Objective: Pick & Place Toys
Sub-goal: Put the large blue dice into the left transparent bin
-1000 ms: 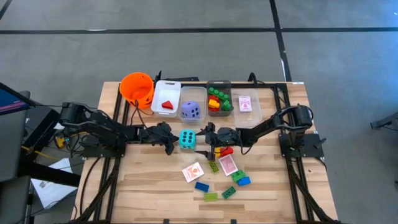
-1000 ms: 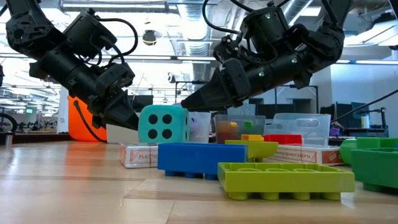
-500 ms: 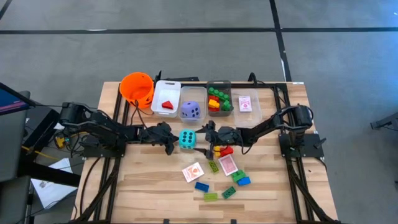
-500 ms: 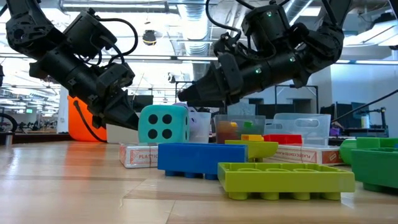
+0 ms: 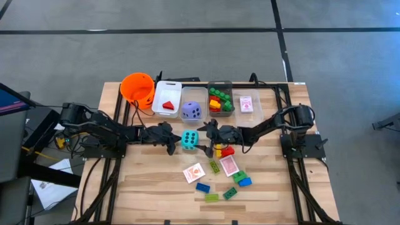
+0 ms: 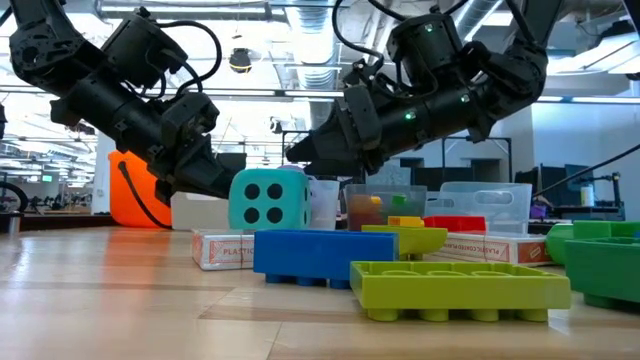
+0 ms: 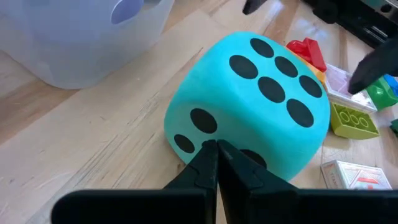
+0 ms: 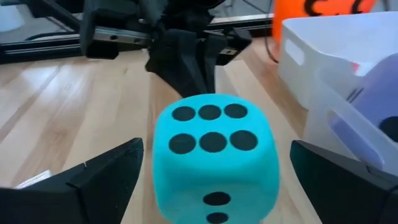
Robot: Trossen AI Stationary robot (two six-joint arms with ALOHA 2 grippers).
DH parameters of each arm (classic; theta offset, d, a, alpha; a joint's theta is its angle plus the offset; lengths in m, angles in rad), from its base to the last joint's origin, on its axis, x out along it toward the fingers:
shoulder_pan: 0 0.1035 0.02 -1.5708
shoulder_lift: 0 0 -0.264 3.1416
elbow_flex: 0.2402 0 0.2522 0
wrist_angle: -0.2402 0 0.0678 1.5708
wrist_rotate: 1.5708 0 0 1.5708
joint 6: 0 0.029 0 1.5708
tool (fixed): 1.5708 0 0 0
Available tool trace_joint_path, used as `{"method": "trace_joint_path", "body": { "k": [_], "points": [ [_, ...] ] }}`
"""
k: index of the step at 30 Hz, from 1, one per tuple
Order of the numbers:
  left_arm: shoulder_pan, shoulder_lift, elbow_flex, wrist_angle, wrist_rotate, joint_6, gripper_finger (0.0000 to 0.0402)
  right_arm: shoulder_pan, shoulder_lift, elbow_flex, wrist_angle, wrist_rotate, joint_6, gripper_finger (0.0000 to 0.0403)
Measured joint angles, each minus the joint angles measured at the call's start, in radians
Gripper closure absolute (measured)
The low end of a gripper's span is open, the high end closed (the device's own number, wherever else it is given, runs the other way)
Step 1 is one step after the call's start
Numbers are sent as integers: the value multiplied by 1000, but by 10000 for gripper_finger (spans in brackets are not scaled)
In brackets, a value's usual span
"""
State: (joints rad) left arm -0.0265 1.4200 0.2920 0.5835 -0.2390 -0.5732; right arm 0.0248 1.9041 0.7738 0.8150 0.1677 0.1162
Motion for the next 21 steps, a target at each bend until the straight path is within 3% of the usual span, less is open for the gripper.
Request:
{"method": "trace_joint_path", "body": {
  "k": [6, 21],
  "points": [
    [0, 0, 0, 0, 0, 0, 402, -2, 0, 0, -26, 69, 2, 3],
    [8, 0, 0, 2, -22, 0, 402, 9, 0, 0, -29, 29, -38, 3]
  ]
}}
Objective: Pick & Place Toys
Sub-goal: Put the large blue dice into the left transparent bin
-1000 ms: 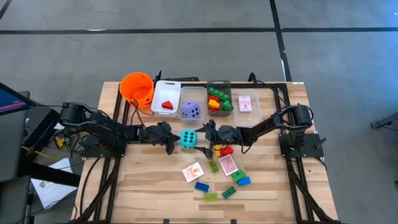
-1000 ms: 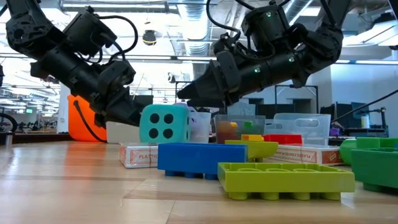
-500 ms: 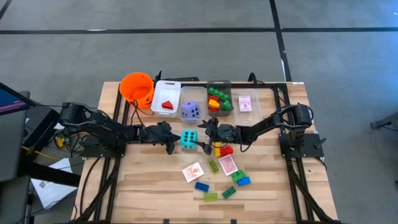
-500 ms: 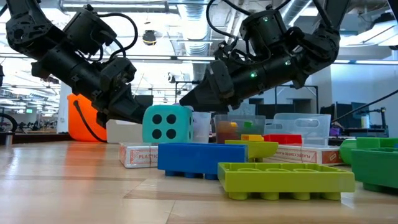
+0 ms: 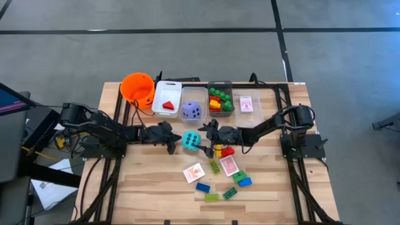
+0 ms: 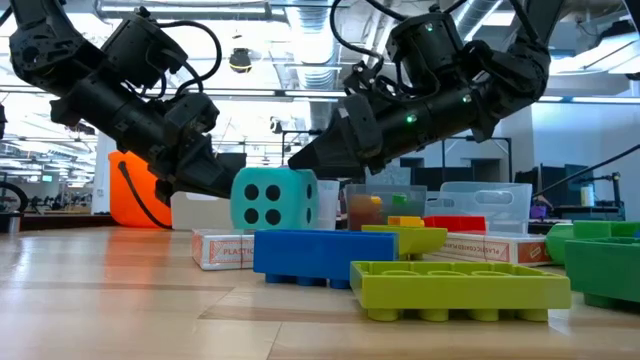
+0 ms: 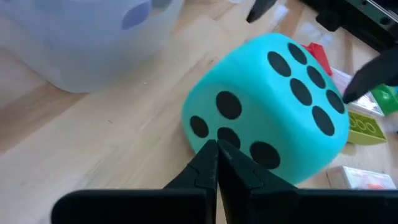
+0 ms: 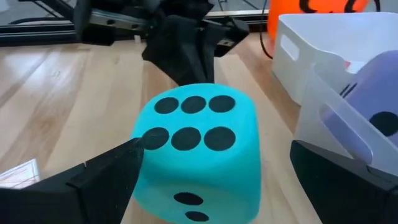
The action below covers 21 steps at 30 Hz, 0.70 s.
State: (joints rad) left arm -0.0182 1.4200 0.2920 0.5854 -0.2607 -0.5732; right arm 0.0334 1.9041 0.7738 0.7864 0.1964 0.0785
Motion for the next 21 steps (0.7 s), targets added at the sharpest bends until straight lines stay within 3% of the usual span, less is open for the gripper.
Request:
{"method": "trace_joint_path", "body": {
  "k": [4, 21],
  "points": [
    [7, 0, 0, 0, -4, 0, 402, -2, 0, 0, 1, -46, 0, 3],
    [7, 0, 0, 0, 30, 0, 402, -1, 0, 0, 6, -47, -8, 3]
  ]
}}
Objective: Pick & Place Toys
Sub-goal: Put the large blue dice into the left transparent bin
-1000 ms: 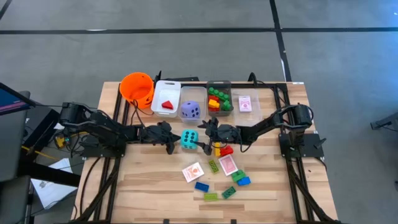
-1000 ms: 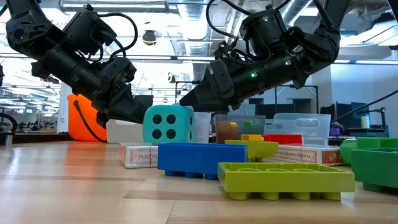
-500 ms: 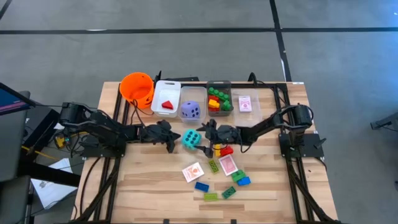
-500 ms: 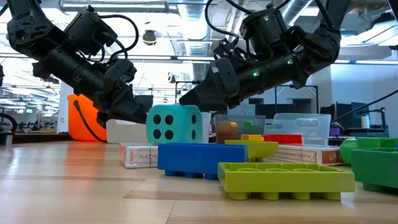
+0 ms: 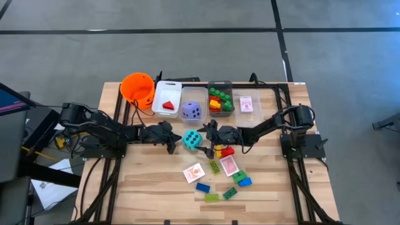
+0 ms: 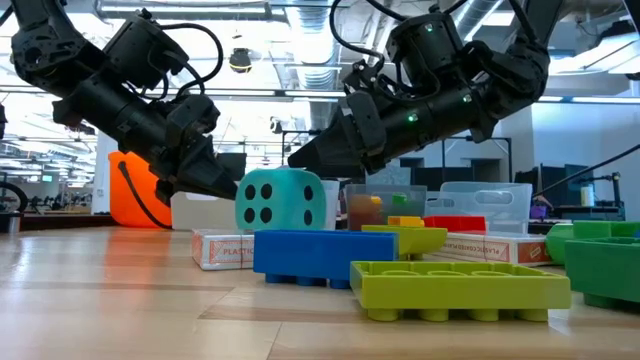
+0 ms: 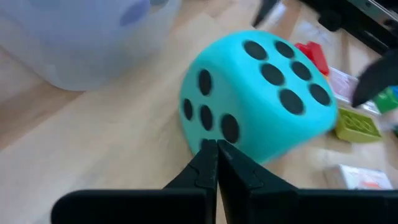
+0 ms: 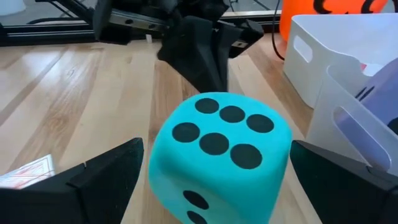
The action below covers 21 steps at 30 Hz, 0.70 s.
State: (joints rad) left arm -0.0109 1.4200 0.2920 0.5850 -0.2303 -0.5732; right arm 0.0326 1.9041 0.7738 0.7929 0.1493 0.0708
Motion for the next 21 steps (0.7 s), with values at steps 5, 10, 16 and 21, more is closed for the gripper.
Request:
{"method": "trace_joint_path", "body": {
  "k": [5, 10, 16, 21],
  "points": [
    [0, 0, 0, 0, 79, 0, 402, 0, 0, 0, -7, 8, 1, 3],
    [-1, 0, 0, 0, 134, 0, 402, -1, 0, 0, -7, 9, 0, 3],
    [-1, 0, 0, 0, 134, 0, 402, 5, 0, 0, -7, 9, 0, 3],
    [-1, 0, 0, 0, 131, 0, 402, 17, 0, 0, -7, 8, 0, 3]
  ]
}}
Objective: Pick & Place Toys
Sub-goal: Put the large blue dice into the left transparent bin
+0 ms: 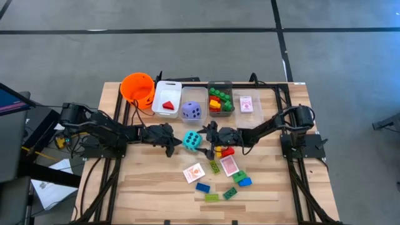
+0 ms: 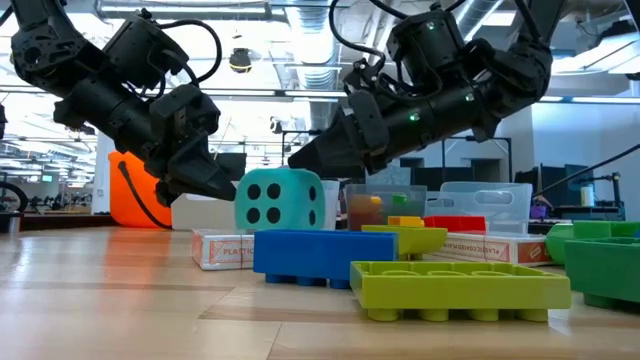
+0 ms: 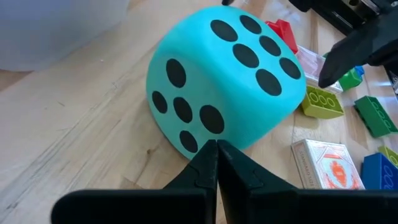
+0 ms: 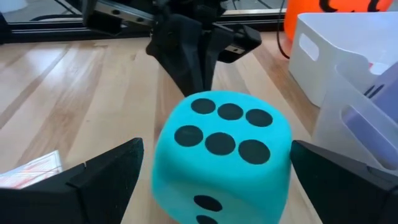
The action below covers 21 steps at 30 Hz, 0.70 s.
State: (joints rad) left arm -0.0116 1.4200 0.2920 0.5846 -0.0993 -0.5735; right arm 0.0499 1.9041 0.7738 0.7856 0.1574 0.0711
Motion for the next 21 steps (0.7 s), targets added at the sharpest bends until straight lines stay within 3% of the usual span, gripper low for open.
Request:
{"method": "trace_joint_path", "body": {
  "k": [3, 11, 21],
  "points": [
    [0, 0, 0, 0, -1, 0, 402, 13, 0, 16, -21, 14, 3, 3],
    [0, 0, 0, 0, -5, 0, 402, 53, 0, 106, -223, 180, 34, 3],
    [0, 0, 0, 0, -5, 0, 402, 36, 0, 120, -284, 215, 157, 3]
  ]
}}
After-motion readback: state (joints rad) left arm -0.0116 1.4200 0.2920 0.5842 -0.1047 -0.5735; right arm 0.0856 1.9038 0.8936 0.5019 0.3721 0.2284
